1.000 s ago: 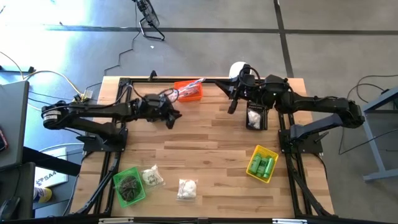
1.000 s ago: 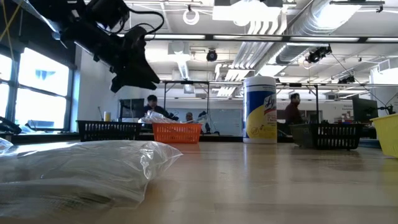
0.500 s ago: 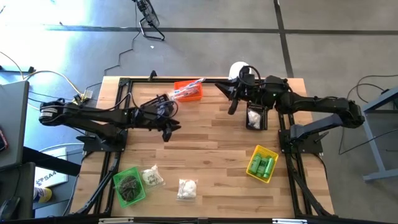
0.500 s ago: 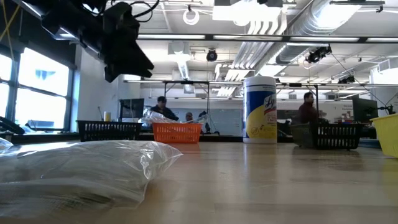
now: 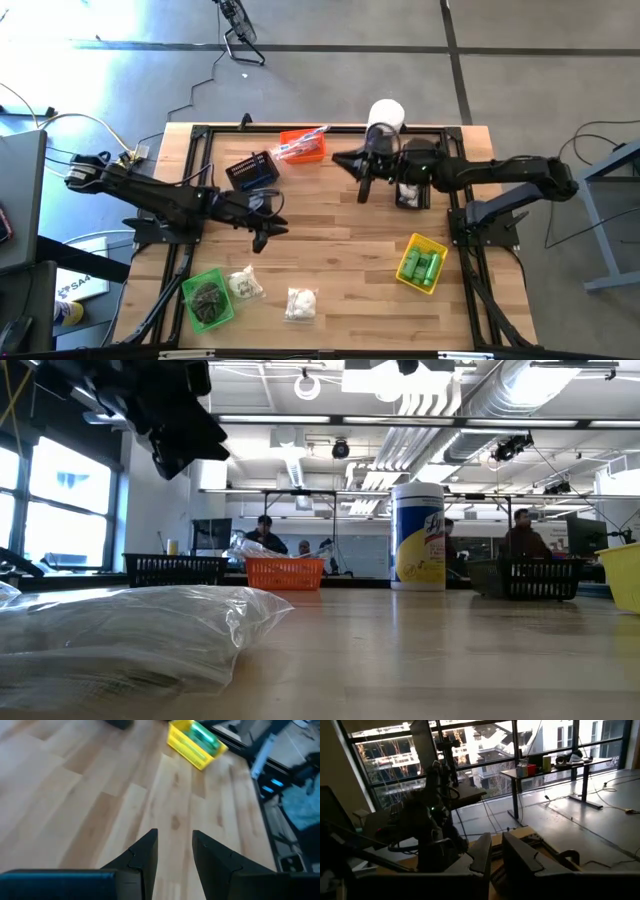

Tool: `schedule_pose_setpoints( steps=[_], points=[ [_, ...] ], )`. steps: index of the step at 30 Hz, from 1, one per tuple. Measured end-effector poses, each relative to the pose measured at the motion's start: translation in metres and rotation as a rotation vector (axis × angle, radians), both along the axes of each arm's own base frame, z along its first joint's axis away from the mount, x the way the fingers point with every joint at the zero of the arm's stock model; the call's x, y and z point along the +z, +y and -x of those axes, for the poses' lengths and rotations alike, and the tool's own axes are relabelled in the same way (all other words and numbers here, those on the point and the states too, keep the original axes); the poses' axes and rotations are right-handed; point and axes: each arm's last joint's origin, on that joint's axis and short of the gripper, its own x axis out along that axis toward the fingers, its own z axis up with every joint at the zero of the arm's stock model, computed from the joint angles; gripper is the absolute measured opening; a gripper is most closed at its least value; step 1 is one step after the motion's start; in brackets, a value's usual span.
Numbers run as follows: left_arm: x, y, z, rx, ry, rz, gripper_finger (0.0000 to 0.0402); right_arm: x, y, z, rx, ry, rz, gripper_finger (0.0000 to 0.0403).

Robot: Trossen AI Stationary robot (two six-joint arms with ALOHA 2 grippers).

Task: Pick & Place Travel size toiletries
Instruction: Put the white cotton pack into the right black bin

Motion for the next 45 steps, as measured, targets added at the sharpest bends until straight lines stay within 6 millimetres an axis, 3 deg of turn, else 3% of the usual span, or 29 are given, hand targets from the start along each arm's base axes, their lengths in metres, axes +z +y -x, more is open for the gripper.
schedule_pose_setpoints(
  steps=[12,22,35,45],
  points=[
    [0.004,-0.012,0.0,-0.031,-0.039,0.079,0.0118,-0.028,0.03,-0.022,0.098,0.107,-0.085,0.0038],
    [0.004,-0.02,0.003,0.087,-0.042,0.165,0.0105,-0.029,0.031,-0.02,0.181,0.148,-0.046,0.0038],
    [-0.011,-0.059,0.024,0.15,0.101,0.279,0.0005,-0.034,0.029,-0.019,0.222,0.218,0.088,0.0038],
    [-0.011,-0.083,0.041,0.239,0.235,0.328,0.0001,-0.034,0.02,-0.02,0.201,0.219,0.084,0.0038]
  ],
)
